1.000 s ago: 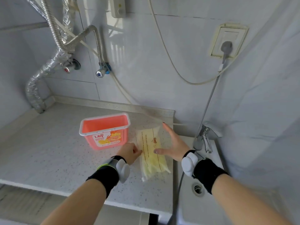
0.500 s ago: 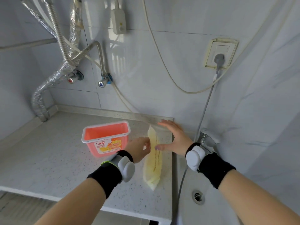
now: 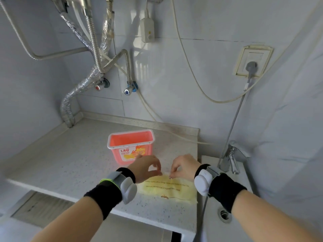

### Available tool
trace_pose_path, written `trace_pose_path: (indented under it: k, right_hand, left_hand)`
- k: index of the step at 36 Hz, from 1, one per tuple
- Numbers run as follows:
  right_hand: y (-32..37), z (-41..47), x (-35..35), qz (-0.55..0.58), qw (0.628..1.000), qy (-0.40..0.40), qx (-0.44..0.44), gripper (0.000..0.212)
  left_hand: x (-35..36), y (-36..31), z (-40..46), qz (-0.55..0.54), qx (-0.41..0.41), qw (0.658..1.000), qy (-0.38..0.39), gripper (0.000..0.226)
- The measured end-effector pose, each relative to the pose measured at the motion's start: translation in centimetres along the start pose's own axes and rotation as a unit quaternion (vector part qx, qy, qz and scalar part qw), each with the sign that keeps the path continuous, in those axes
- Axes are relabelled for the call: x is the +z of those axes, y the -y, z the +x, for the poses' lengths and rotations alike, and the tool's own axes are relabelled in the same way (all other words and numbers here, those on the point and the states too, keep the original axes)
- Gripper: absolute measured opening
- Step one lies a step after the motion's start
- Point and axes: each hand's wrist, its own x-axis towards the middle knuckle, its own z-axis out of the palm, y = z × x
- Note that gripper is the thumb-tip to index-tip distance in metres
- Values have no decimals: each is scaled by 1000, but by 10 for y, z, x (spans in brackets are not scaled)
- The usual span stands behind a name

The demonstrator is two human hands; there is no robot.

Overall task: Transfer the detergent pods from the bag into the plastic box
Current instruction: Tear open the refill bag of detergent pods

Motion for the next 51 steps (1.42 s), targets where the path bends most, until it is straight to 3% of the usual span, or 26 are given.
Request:
trace_pose_path:
  k: [4, 11, 16, 22, 26, 30, 38, 46, 51]
  right_hand:
    - [-1, 2, -5, -17, 999, -28, -4, 21]
    - [-2, 0, -17, -84, 994, -72, -10, 26]
    - [-7, 0, -18, -116, 992, -53, 16, 25]
    - [7, 6, -12, -176, 983, -41, 4, 18]
    - [29, 18, 2, -145, 988, -48, -17, 16]
    - [55, 36, 21, -119, 990, -66, -44, 22]
    - [82, 58, 40, -118, 984, -113, -68, 20]
    - [69, 51, 32, -138, 985, -80, -63, 23]
    - [28, 27, 5, -174, 983, -56, -9, 20]
  left_hand:
    - [-11, 13, -10, -7, -51, 999, 18, 44]
    - [-25, 31, -21, -57, -76, 995, 37, 22]
    - [-20, 30, -24, -81, -80, 993, -10, 16]
    - [-10, 36, -36, -83, -135, 987, 12, 26]
    - [-12, 40, -39, -127, -151, 980, -26, 4]
    - [-15, 33, -39, -153, -137, 976, -71, 5]
    - [-17, 32, -45, -224, -135, 960, -98, 40]
    - [-12, 34, -44, -216, -146, 959, -110, 36]
    - [-12, 36, -41, -212, -154, 958, -113, 28]
